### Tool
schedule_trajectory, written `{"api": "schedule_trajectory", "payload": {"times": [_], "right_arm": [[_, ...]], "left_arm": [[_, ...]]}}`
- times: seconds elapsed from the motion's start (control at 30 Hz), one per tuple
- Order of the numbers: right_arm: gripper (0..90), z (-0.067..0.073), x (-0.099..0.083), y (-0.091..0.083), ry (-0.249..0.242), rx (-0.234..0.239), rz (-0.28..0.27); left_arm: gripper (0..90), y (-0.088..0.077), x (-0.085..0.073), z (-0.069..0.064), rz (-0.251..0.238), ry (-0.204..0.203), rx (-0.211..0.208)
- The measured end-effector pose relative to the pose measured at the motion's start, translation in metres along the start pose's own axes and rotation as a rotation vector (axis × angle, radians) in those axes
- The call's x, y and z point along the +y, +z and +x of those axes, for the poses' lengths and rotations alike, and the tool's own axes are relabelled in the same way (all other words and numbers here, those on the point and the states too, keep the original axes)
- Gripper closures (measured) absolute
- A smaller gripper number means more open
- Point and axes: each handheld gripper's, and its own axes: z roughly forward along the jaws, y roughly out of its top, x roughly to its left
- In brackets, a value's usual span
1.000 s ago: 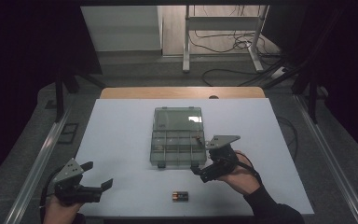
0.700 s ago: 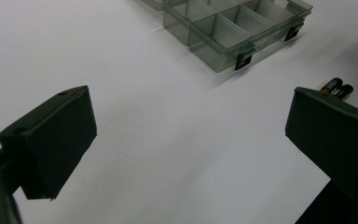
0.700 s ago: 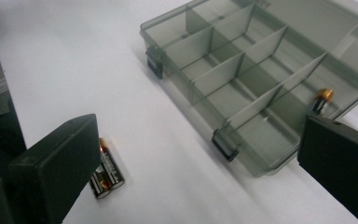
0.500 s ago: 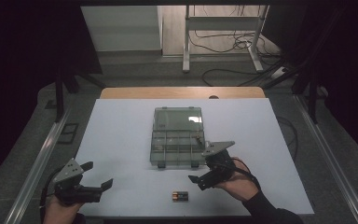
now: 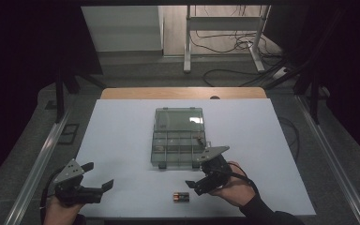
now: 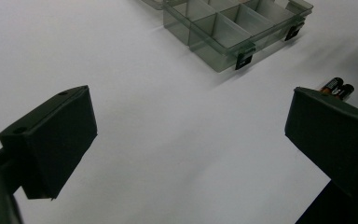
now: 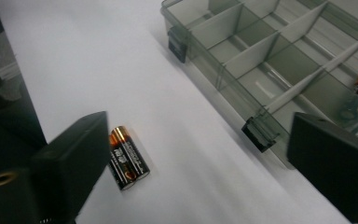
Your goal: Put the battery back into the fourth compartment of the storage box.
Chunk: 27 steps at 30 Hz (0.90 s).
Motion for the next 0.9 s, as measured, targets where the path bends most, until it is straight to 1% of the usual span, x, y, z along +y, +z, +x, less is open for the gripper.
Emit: {"api": "schedule_trajectory", "payload": {"times": [0.07,0.13,0.17,0.3,0.37,0.4,0.53,0.7,0.9], "right_arm": [[13.7,0.002,0.000,0.001,-0.018,0.001,0.008],[18.4,0.006,0.000,0.003,-0.038,0.010,0.024],[21.7,0.007,0.000,0.004,-0.043,0.017,0.036],[30.3,0.013,0.001,0.009,-0.068,0.041,0.061],[33.3,0.015,0.000,0.012,-0.080,0.049,0.077],[34.2,0.017,0.000,0.013,-0.077,0.051,0.090],[40.3,0.020,0.000,0.021,-0.119,0.066,0.115],[47.3,0.025,0.000,0.030,-0.140,0.093,0.161],[57.6,0.027,0.001,0.041,-0.163,0.114,0.206]], "left_arm": [[2.6,0.000,0.000,0.000,0.001,0.000,0.001],[2.6,0.000,0.000,0.000,0.001,0.001,0.001],[2.7,0.000,0.000,0.000,0.001,0.001,0.001],[2.7,0.000,0.000,0.000,0.002,0.000,0.002],[2.7,0.000,0.000,0.000,0.002,0.000,0.002],[2.7,0.000,0.000,0.000,0.002,0.000,0.002],[2.8,0.000,0.000,0.000,0.003,-0.001,0.003],[2.8,0.000,0.000,0.000,0.004,-0.001,0.003],[2.9,0.001,0.000,0.000,0.005,0.000,0.004]]}}
